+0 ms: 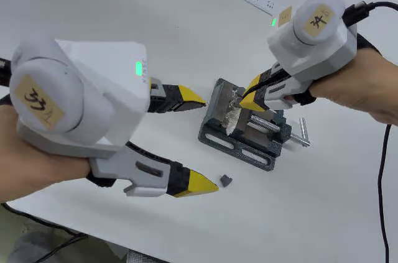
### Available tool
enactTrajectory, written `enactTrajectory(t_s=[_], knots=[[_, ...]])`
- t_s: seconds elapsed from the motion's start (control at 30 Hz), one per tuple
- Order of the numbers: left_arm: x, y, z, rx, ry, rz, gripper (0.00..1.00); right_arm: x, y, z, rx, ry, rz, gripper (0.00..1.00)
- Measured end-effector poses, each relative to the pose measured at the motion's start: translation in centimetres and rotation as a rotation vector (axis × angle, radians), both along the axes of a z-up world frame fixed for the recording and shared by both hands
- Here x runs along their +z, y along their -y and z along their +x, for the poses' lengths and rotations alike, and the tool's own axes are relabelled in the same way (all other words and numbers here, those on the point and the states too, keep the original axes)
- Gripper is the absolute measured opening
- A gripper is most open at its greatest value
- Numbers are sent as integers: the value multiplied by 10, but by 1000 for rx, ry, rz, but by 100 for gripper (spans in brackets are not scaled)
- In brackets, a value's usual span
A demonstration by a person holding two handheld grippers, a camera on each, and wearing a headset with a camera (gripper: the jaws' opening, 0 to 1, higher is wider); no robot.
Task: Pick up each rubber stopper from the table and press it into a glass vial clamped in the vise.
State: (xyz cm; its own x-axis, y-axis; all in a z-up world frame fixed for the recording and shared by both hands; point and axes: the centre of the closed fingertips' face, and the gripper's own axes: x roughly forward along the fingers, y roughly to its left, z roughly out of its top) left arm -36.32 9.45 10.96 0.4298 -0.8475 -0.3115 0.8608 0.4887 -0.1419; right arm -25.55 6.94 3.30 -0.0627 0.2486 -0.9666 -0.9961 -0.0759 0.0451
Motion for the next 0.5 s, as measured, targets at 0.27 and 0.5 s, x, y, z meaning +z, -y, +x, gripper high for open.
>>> enactTrajectory(t_s=[0.27,0.5], knots=[[-3,1,0,-6,-2,9,62,-5,0,2,5,6,-1,1],[-8,-1,0,0,-2,12,67,-5,-1,1,28,13,-11,2]])
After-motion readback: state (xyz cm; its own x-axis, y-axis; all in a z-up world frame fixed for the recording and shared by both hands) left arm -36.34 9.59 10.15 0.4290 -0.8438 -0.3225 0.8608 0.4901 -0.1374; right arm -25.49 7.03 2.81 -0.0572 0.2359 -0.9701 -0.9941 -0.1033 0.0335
